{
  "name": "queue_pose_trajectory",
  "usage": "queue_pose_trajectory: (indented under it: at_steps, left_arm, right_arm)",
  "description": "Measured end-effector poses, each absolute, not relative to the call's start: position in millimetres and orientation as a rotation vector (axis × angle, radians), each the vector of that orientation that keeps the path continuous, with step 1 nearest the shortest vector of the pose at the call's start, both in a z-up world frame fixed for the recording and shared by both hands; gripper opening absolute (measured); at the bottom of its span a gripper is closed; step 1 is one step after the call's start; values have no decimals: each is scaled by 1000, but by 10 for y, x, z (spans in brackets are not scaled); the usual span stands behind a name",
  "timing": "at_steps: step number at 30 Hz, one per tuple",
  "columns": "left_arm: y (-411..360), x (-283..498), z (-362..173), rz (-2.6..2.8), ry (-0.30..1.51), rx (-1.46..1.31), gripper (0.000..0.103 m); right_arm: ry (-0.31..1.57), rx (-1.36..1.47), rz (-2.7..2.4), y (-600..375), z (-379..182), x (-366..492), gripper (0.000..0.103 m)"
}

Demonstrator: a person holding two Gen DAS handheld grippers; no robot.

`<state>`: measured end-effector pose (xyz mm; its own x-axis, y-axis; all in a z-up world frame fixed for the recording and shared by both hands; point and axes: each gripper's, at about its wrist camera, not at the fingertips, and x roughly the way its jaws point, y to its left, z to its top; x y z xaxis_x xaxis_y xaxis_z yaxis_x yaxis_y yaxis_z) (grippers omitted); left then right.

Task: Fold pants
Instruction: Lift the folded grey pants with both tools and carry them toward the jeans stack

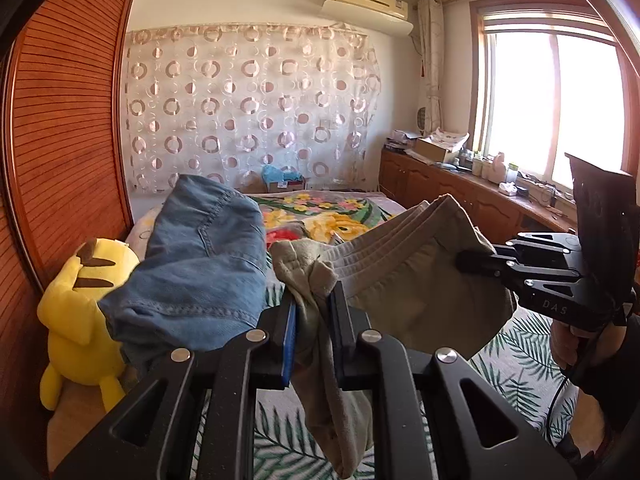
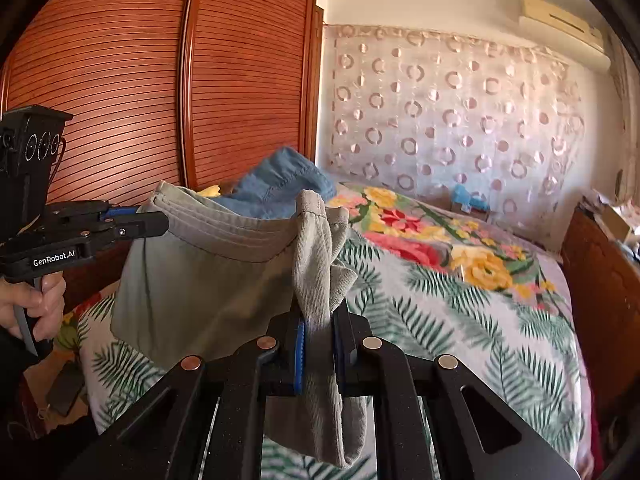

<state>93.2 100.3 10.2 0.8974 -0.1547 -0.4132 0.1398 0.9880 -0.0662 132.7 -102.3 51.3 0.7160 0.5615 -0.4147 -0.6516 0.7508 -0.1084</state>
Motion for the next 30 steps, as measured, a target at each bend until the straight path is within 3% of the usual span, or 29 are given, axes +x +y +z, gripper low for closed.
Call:
queue_pose_trajectory:
  at_steps: [30]
  left_arm:
    - [1755,1703,204,48,392,-65,16]
  right_arm:
    - [272,-408,832,-173,612,3032,11]
